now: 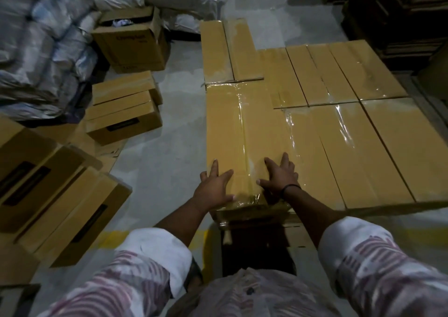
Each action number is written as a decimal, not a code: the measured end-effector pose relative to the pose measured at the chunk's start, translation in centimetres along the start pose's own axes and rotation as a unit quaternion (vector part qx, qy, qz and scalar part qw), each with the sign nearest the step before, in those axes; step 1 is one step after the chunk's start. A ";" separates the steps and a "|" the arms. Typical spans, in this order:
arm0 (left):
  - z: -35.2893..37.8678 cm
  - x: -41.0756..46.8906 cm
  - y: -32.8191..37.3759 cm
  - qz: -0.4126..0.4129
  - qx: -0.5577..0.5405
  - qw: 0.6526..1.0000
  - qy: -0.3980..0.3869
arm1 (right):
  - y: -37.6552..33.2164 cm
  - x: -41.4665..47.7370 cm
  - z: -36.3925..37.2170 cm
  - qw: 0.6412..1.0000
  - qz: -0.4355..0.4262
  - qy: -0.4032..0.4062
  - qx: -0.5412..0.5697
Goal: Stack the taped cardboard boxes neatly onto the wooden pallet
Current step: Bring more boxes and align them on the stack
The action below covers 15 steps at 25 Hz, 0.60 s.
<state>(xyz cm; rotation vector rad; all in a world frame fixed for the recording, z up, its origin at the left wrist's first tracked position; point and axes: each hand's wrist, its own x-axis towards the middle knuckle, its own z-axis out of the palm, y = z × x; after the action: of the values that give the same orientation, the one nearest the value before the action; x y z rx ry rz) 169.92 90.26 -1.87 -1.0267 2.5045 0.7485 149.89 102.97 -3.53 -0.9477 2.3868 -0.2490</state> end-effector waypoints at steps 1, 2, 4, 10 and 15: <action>0.1 0.0 0.2 -0.003 0.009 1.000 -0.011 | -0.2 -0.2 0.1 1.000 -0.013 0.004 -0.021; 0.1 -0.1 0.4 -0.007 0.019 1.000 -0.023 | -0.4 -0.5 0.2 0.999 -0.026 0.003 -0.039; -0.1 -0.4 0.8 -0.012 0.038 0.998 -0.044 | -0.6 -1.2 0.5 0.997 -0.046 -0.010 -0.064; 0.5 -1.4 0.0 0.010 0.102 0.992 -0.076 | 1.9 -3.5 1.3 0.981 -0.134 -0.056 -0.131; 0.8 -2.0 0.2 0.031 0.127 0.991 -0.030 | 2.7 -4.5 1.1 0.967 -0.157 -0.060 -0.189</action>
<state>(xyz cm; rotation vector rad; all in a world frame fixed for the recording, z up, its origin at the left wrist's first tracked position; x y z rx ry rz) 171.24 91.93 -1.52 -0.8274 2.5085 0.4533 151.67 108.05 -3.50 -1.4757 2.2044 0.1538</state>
